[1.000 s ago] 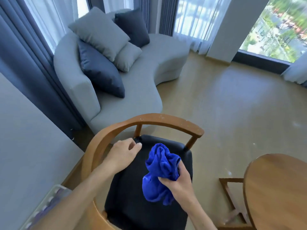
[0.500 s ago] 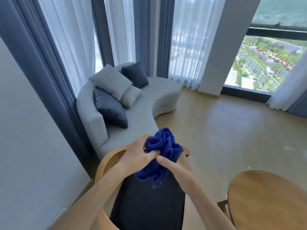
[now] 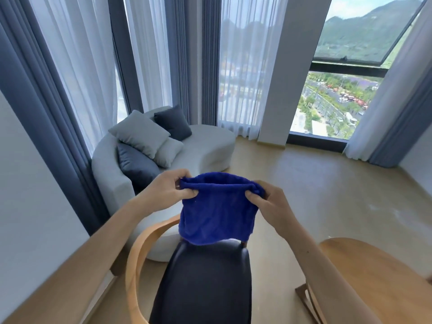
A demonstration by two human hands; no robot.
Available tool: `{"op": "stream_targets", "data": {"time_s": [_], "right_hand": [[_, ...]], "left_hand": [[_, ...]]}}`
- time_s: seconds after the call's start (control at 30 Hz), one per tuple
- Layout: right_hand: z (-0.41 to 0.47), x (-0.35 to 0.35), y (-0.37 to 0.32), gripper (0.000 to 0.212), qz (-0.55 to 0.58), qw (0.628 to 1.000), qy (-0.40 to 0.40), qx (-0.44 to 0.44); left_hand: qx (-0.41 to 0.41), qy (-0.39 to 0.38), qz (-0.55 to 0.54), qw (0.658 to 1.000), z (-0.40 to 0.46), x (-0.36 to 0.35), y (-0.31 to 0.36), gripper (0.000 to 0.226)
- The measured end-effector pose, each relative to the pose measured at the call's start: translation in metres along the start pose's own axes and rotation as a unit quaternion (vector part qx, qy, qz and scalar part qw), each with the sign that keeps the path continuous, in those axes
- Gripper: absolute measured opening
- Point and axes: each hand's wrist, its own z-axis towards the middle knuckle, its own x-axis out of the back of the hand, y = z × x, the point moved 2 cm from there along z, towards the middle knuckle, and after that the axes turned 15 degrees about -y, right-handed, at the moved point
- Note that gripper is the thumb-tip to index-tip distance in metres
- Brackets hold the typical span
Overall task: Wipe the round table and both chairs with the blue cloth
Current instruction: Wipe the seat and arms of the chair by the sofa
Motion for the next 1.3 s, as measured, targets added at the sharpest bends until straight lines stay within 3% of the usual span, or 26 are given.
{"op": "stream_targets", "data": {"time_s": [0.17, 0.37, 0.47, 0.6, 0.73, 0.9, 1.0, 1.2, 1.3], "right_hand": [[0.005, 0.003, -0.020, 0.046, -0.117, 0.990, -0.078, 0.023], [0.011, -0.003, -0.028, 0.022, -0.186, 0.974, -0.125, 0.024], [0.015, -0.007, -0.031, 0.021, -0.222, 0.961, -0.160, 0.027], [0.023, -0.014, -0.036, 0.017, -0.314, 0.931, -0.176, 0.062], [0.028, -0.021, -0.033, 0.016, -0.300, 0.937, -0.167, 0.060], [0.030, -0.026, -0.025, 0.017, -0.251, 0.958, -0.128, 0.051], [0.031, -0.030, -0.023, 0.018, -0.244, 0.960, -0.121, 0.057], [0.029, -0.024, -0.019, 0.020, -0.260, 0.953, -0.151, 0.043], [0.028, -0.020, -0.021, 0.024, -0.284, 0.938, -0.194, 0.038]], "left_hand": [[-0.040, -0.026, -0.001, 0.999, -0.002, 0.012, 0.010, 0.021], [-0.053, -0.016, 0.010, 0.998, 0.001, 0.018, 0.016, 0.020], [-0.054, -0.073, 0.022, 0.996, 0.002, 0.021, 0.015, 0.034], [-0.051, -0.128, 0.181, 0.974, 0.006, 0.016, 0.013, 0.052], [-0.079, -0.140, 0.242, 0.957, 0.011, 0.009, 0.014, 0.044], [-0.072, -0.147, 0.206, 0.965, 0.015, 0.006, 0.009, 0.028], [-0.076, -0.159, 0.208, 0.962, 0.016, -0.002, 0.006, 0.030], [-0.061, -0.162, 0.259, 0.950, 0.019, -0.005, 0.007, 0.029], [-0.087, -0.117, 0.349, 0.926, 0.023, -0.004, 0.009, 0.030]]}}
